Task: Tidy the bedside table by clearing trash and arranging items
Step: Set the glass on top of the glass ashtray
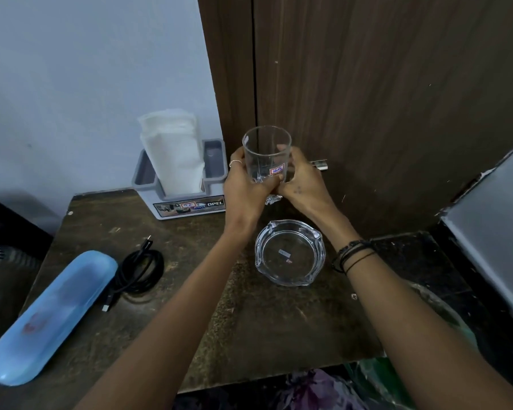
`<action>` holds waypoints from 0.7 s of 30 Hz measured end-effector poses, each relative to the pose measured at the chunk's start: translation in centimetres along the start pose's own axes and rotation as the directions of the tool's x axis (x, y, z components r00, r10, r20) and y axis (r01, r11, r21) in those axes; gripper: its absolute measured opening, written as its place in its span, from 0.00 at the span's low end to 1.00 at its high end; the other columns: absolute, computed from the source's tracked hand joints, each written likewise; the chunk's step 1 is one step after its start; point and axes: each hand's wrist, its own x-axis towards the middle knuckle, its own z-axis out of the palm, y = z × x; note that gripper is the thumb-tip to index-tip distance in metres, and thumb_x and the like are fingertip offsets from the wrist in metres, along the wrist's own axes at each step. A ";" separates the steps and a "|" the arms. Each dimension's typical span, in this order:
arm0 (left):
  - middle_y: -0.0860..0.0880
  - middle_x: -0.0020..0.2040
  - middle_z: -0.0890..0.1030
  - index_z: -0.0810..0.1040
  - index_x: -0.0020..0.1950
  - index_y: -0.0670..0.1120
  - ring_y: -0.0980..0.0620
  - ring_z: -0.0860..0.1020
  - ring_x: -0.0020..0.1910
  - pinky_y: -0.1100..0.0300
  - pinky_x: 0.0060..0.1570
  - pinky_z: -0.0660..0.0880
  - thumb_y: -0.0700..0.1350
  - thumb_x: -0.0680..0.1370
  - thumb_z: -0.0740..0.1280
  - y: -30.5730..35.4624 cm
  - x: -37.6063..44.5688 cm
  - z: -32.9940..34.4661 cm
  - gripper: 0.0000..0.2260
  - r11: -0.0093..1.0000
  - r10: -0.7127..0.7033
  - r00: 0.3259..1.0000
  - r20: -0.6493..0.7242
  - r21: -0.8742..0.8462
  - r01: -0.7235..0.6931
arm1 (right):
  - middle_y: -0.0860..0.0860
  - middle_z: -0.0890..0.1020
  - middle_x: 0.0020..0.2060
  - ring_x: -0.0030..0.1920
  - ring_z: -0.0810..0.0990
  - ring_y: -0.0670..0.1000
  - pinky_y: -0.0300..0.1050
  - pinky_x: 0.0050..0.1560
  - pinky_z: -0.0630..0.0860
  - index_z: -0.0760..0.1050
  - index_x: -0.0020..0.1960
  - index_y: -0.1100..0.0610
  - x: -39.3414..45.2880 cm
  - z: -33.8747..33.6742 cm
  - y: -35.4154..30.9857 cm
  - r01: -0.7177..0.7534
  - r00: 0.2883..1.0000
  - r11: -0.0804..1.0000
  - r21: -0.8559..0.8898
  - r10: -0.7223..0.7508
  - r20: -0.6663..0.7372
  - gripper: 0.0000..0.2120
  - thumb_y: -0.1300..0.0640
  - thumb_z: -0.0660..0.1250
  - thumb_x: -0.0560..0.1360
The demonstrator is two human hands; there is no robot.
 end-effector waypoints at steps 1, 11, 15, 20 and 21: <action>0.49 0.61 0.77 0.63 0.70 0.44 0.60 0.75 0.52 0.76 0.46 0.72 0.42 0.69 0.74 -0.1 0.0 0.0 0.32 1.000 0.011 1.000 -0.007 0.004 -0.011 | 0.47 0.78 0.51 0.47 0.78 0.41 0.36 0.49 0.77 0.64 0.68 0.53 -0.1 0.0 0.0 0.005 1.000 1.000 0.002 -0.005 -0.008 0.32 0.63 0.73 0.68; 0.58 0.53 0.78 0.66 0.68 0.51 0.62 0.78 0.51 0.73 0.49 0.75 0.45 0.68 0.75 5.8 -4.6 -2.3 0.31 0.986 0.164 0.986 0.041 0.032 -0.165 | 0.43 0.79 0.52 0.50 0.75 0.32 0.30 0.51 0.75 0.66 0.67 0.47 -5.9 -2.9 -4.8 0.067 0.986 0.996 0.067 -0.056 -0.157 0.33 0.61 0.74 0.66; 0.58 0.52 0.80 0.68 0.67 0.52 0.62 0.79 0.51 0.71 0.49 0.77 0.46 0.67 0.76 6.7 -7.2 -3.3 0.31 0.984 0.157 0.978 0.138 0.064 -0.166 | 0.43 0.79 0.53 0.51 0.77 0.34 0.26 0.45 0.75 0.67 0.66 0.43 -10.0 -3.5 -5.6 0.040 0.979 0.994 0.097 -0.020 -0.204 0.33 0.59 0.74 0.66; 0.60 0.50 0.79 0.69 0.66 0.54 0.65 0.78 0.51 0.70 0.52 0.75 0.47 0.65 0.77 5.0 -9.0 -3.4 0.32 0.987 0.091 0.969 0.229 0.110 -0.118 | 0.42 0.79 0.56 0.56 0.78 0.38 0.35 0.54 0.75 0.68 0.65 0.40 -13.3 -1.8 -3.6 -0.001 0.960 0.989 0.146 0.041 -0.277 0.32 0.54 0.76 0.65; 0.60 0.50 0.80 0.69 0.66 0.54 0.65 0.78 0.51 0.71 0.52 0.75 0.47 0.65 0.77 4.5 -9.3 -3.3 0.32 0.988 0.077 0.972 0.222 0.111 -0.103 | 0.42 0.79 0.57 0.57 0.77 0.39 0.35 0.56 0.74 0.68 0.65 0.41 -13.4 -1.5 -3.1 -0.012 0.960 0.991 0.135 0.049 -0.275 0.32 0.53 0.76 0.65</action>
